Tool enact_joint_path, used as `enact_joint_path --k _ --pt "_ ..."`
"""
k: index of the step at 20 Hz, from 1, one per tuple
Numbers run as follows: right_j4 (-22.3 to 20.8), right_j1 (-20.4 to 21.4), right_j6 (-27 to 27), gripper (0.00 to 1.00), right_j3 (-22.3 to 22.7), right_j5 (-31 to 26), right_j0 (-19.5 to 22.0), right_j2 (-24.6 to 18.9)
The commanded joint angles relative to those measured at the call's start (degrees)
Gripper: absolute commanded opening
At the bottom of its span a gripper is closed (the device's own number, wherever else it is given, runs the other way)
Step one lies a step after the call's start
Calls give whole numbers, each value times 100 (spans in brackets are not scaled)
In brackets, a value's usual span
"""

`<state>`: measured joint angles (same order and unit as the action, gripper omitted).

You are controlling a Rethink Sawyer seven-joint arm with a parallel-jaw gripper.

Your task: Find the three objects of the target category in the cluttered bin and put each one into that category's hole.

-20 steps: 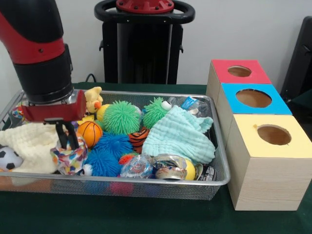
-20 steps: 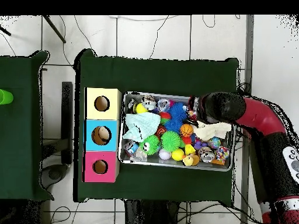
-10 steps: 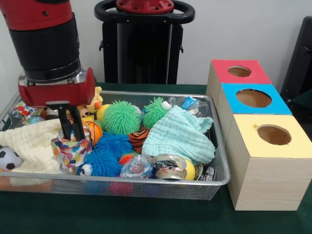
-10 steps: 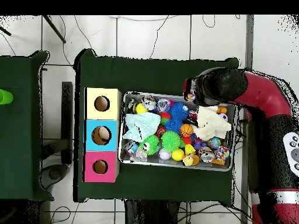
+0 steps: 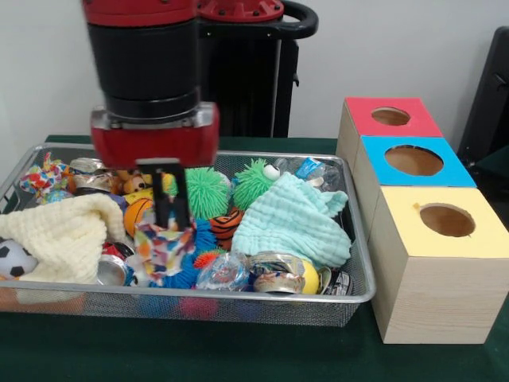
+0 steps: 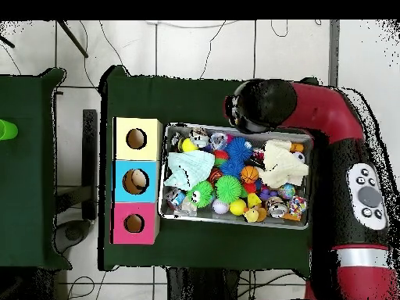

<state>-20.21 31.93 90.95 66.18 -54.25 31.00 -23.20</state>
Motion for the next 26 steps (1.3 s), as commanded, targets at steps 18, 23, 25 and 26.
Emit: enact_joint_path --k 18,23,25,26 --pt "592 603 4040 0 369 -335 -2677 2005" --pt "694 579 4101 0 608 46 -2689 2137" --pt "698 557 4110 0 654 143 -2725 2205" --pt "698 546 4119 0 677 189 -2742 2234"
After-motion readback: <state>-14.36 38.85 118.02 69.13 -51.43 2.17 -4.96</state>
